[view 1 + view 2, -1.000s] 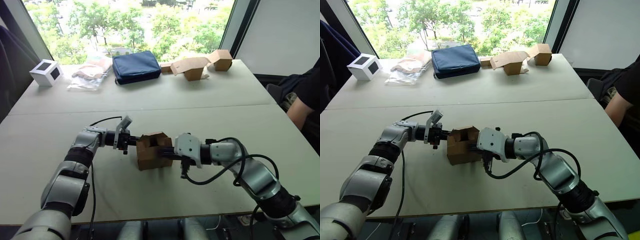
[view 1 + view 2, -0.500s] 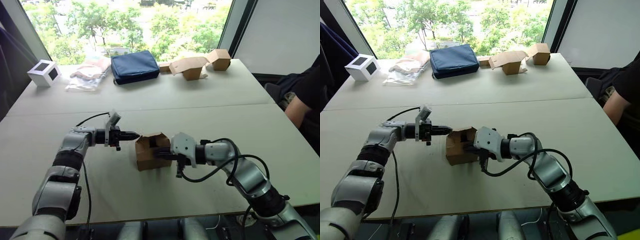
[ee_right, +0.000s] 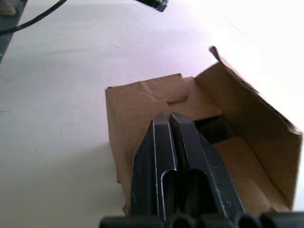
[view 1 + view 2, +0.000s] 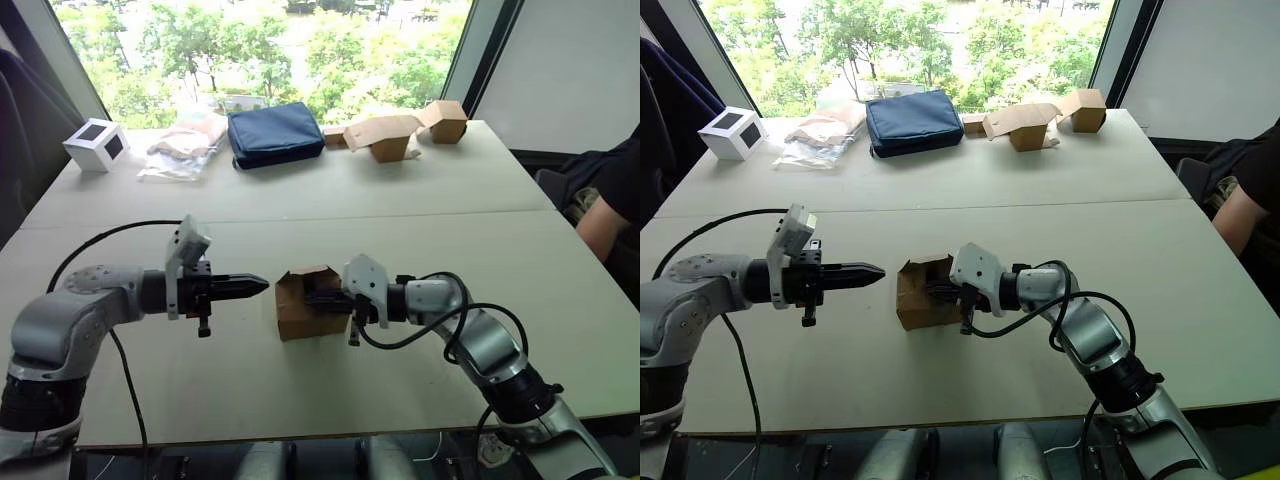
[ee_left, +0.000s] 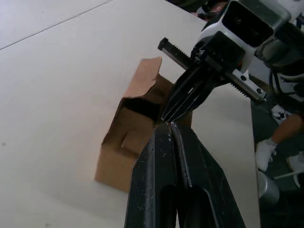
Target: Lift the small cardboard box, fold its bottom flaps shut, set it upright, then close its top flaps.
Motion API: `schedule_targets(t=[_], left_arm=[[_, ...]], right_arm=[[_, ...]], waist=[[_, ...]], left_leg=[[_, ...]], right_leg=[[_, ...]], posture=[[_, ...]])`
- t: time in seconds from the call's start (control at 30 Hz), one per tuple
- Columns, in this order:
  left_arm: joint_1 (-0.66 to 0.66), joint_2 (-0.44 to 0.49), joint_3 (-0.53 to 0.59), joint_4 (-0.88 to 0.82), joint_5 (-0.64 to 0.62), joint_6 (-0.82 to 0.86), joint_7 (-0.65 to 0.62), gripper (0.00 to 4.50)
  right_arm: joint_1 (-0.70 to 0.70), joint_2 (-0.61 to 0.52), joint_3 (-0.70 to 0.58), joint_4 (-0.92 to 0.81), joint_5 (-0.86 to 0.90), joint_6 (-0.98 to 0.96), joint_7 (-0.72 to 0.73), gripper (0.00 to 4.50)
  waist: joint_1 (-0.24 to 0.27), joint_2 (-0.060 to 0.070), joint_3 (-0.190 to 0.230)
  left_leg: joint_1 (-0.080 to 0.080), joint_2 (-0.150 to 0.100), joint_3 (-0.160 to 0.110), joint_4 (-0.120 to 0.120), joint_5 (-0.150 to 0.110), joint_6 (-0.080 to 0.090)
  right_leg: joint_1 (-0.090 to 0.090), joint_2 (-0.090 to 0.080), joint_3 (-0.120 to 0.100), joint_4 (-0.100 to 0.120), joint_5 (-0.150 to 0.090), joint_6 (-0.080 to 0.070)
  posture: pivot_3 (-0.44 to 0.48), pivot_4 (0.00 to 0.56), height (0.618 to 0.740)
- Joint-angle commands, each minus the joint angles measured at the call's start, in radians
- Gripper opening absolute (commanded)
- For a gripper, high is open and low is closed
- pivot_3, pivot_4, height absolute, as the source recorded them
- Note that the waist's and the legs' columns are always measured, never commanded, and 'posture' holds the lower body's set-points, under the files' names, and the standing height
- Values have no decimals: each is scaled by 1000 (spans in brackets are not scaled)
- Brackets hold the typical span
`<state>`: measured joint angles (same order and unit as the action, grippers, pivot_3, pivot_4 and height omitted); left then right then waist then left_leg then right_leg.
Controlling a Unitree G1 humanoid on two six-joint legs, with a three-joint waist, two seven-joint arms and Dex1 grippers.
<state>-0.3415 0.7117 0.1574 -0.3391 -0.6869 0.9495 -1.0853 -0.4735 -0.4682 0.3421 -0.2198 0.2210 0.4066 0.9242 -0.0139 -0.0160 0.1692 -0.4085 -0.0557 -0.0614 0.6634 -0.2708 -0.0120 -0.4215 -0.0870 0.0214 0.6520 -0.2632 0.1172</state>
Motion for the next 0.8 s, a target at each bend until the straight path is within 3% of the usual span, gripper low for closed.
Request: schedule_targets(t=[0.03,0.23,0.4,0.53,0.8], left_arm=[[30,2,-58,-46,1,-33,14,40],[36,7,-129,-14,27,-87,15,40],[30,8,-180,22,60,-137,1,40],[20,-1,-193,40,65,-156,5,40],[18,-10,-198,38,60,-165,13,40]], right_arm=[[-18,12,-25,-16,20,-12,8,0],[-13,7,-50,-50,40,11,8,0],[-30,0,-132,-169,185,144,17,0],[-99,47,-215,-162,285,220,-34,0],[-247,46,-79,84,25,131,-136,0]], waist=[[-1,0,0],[3,0,0],[2,0,0],[1,0,0],[2,0,0]], left_leg=[[0,0,0,0,0,0],[0,0,1,0,0,0],[0,0,1,-1,0,0],[0,0,0,-1,0,0],[0,0,1,-1,0,0]], right_leg=[[0,0,0,0,0,0],[0,0,0,0,0,0],[0,0,0,0,0,0],[0,-1,0,-1,0,0],[0,-1,0,-1,0,0]], posture=[[0,150,740],[0,150,740],[0,150,740],[0,150,740],[0,150,740]])
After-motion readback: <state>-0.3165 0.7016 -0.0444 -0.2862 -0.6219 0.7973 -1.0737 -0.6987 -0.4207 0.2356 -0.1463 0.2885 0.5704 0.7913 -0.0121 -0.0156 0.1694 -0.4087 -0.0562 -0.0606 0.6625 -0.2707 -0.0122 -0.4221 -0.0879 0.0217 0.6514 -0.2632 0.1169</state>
